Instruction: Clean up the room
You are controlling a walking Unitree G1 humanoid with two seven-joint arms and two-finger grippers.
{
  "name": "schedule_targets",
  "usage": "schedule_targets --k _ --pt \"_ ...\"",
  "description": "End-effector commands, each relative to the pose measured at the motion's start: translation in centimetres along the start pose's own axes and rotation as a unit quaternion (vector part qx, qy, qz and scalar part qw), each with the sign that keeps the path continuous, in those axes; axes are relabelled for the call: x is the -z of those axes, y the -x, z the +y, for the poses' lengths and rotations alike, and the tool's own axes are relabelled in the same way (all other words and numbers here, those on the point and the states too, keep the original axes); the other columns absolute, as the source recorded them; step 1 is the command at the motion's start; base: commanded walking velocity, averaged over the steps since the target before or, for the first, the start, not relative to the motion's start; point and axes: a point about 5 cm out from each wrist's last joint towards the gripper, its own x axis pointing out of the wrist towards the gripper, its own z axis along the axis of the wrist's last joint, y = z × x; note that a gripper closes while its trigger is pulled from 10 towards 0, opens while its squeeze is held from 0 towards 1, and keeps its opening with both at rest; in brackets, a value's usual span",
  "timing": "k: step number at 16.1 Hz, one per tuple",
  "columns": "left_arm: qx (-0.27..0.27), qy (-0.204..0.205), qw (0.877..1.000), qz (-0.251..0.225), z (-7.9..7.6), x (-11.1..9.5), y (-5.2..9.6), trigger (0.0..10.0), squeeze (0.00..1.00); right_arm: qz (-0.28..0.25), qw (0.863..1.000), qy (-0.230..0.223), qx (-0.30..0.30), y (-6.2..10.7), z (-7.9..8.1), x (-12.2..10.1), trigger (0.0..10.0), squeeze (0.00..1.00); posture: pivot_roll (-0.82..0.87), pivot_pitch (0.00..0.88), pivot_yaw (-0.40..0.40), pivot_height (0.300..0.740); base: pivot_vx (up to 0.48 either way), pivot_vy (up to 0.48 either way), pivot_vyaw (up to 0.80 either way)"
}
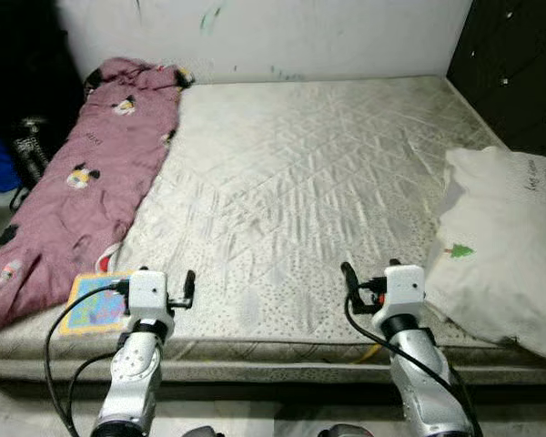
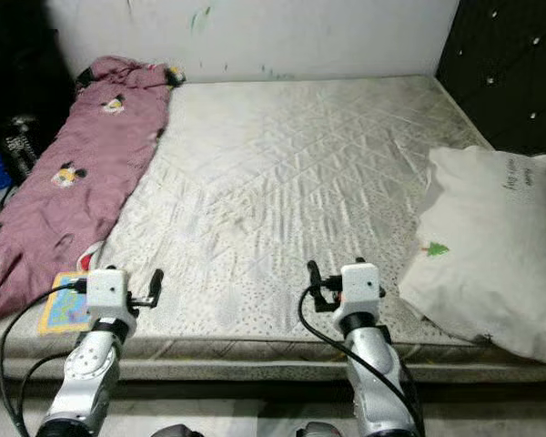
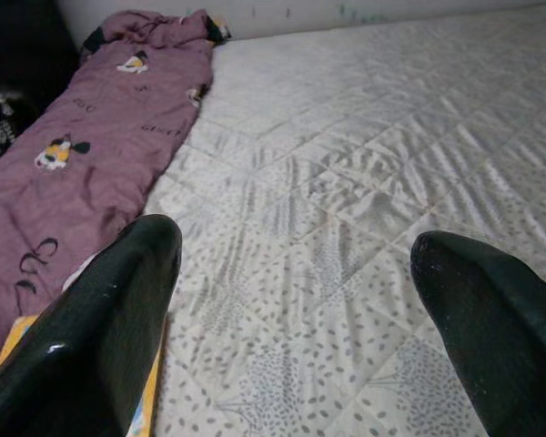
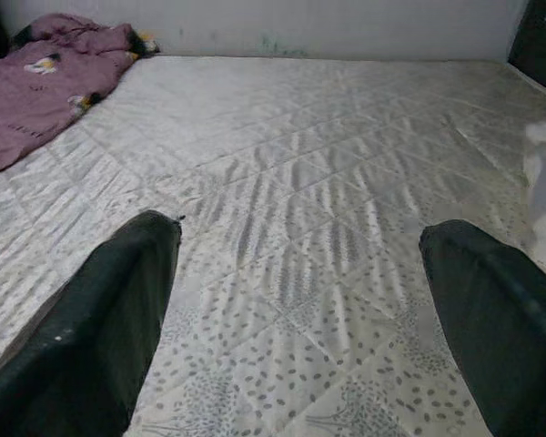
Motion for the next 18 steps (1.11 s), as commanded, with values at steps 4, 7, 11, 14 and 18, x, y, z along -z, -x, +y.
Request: schedule_targets --k 4,7,11,14,18 --pt "0.010 -0.017 1.000 -0.010 0.30 -0.43 -0.24 10.0 0.00 0.002 1.000 -0.003 0.004 0.23 0.10 0.36 10.0 0.00 -0.06 0.000 0.084 0.740 0.000 0.000 -0.80" --pt "0.010 -0.015 1.000 -0.009 0.39 -0.22 -0.01 10.0 0.00 0.003 1.000 -0.004 -0.001 0.50 0.26 0.51 10.0 0.00 -0.06 0.000 0.082 0.740 0.000 -0.177 0.00" --pt "0.012 -0.012 1.000 -0.005 0.30 -0.03 0.08 10.0 0.00 0.003 1.000 0.000 -0.002 0.63 0.19 0.58 10.0 0.00 -0.06 0.000 0.081 0.740 0.000 -0.351 0.00" --pt "0.016 -0.007 1.000 -0.002 0.13 0.11 0.14 10.0 0.00 0.003 1.000 0.003 -0.004 0.69 0.08 0.53 10.0 0.00 -0.06 0.000 0.075 0.740 0.000 -0.364 0.00" --pt "0.016 -0.002 1.000 -0.001 -0.04 0.18 0.18 10.0 0.00 0.005 1.000 0.011 -0.007 0.68 -0.05 0.54 10.0 0.00 -0.07 0.000 0.070 0.740 0.000 -0.363 0.00"
